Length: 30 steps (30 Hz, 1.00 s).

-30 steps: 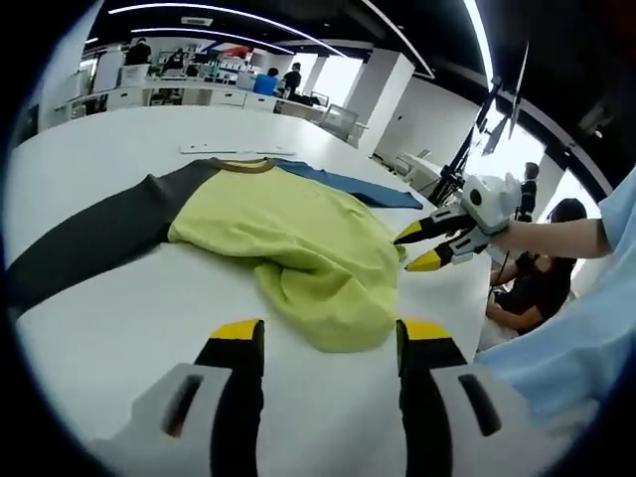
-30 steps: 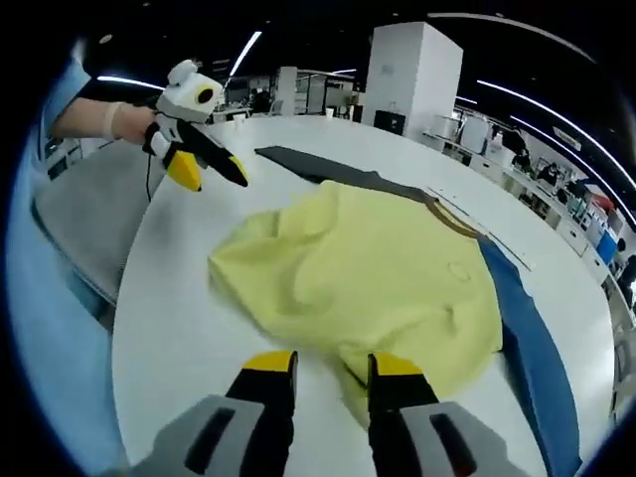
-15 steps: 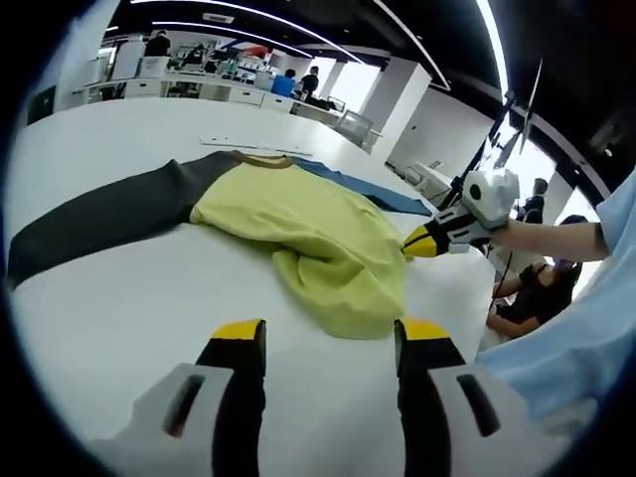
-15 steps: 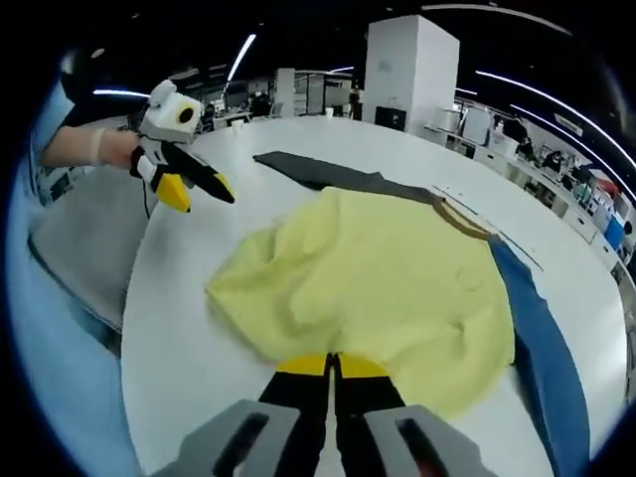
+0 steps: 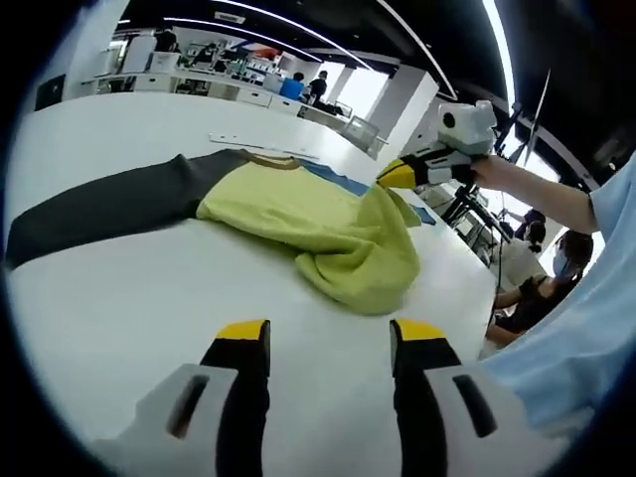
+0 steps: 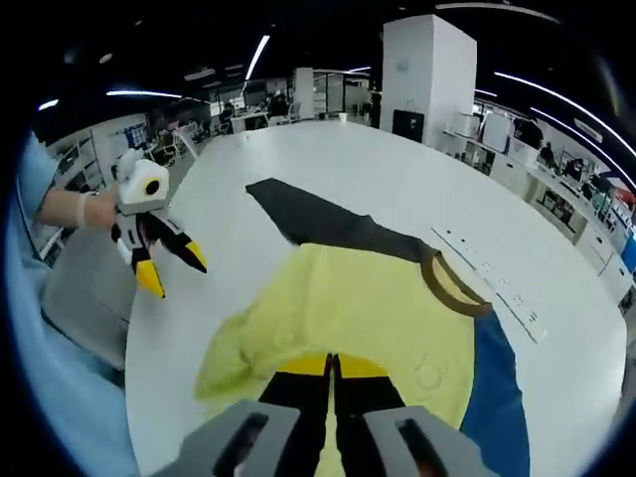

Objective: Fold the garment on the visible template until the final outline fits inside the template.

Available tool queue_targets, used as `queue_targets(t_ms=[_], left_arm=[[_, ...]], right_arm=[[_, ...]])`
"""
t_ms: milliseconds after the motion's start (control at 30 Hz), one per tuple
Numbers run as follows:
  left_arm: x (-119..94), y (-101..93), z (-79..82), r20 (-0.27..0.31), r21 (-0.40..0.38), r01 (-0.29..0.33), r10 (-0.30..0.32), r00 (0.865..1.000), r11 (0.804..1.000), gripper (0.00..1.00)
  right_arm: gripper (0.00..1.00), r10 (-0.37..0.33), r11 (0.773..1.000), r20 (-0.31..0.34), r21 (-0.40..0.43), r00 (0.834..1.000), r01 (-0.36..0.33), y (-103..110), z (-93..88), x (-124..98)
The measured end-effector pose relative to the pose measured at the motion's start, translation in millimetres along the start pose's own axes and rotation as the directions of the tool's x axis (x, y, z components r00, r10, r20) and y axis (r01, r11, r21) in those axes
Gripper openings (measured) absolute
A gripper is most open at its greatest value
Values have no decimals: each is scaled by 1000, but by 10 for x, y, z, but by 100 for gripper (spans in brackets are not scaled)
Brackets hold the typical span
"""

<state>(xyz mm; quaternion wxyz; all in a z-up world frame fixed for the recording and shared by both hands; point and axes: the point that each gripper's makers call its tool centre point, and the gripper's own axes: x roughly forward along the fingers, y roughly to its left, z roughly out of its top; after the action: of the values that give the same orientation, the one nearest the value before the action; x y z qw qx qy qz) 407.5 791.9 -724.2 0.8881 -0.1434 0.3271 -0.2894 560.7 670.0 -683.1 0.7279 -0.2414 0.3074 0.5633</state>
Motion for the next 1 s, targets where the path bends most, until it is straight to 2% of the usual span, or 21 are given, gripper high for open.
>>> queue_targets(t_ms=[267, 533, 667, 767, 867, 1000], left_arm=[[-53, 92, -9, 16, -45, -26, 27, 1000, 999, 44], [-29, 143, 18, 31, -77, -41, 43, 999, 996, 43], [-4, 138, 2, 35, -95, -42, 46, 998, 995, 43], [23, 121, -46, 27, -105, -37, 40, 999, 994, 42], [31, 109, -60, 25, -111, -36, 39, 999, 993, 41], [55, 104, -58, 22, -117, -35, 37, 999, 993, 41]], right_arm=[[0, 28, 997, -113, -74, 993, -37, -263, 13, 364], [0, 56, 996, -167, -53, 984, -66, -422, -81, 607], [0, 60, 998, -186, -25, 981, -66, -493, -165, 674], [0, 37, 999, -206, -13, 978, -40, -596, -242, 700], [0, 47, 999, -194, 20, 980, -44, -602, -242, 696], [0, 38, 999, -184, 4, 982, -38, -604, -232, 641]])
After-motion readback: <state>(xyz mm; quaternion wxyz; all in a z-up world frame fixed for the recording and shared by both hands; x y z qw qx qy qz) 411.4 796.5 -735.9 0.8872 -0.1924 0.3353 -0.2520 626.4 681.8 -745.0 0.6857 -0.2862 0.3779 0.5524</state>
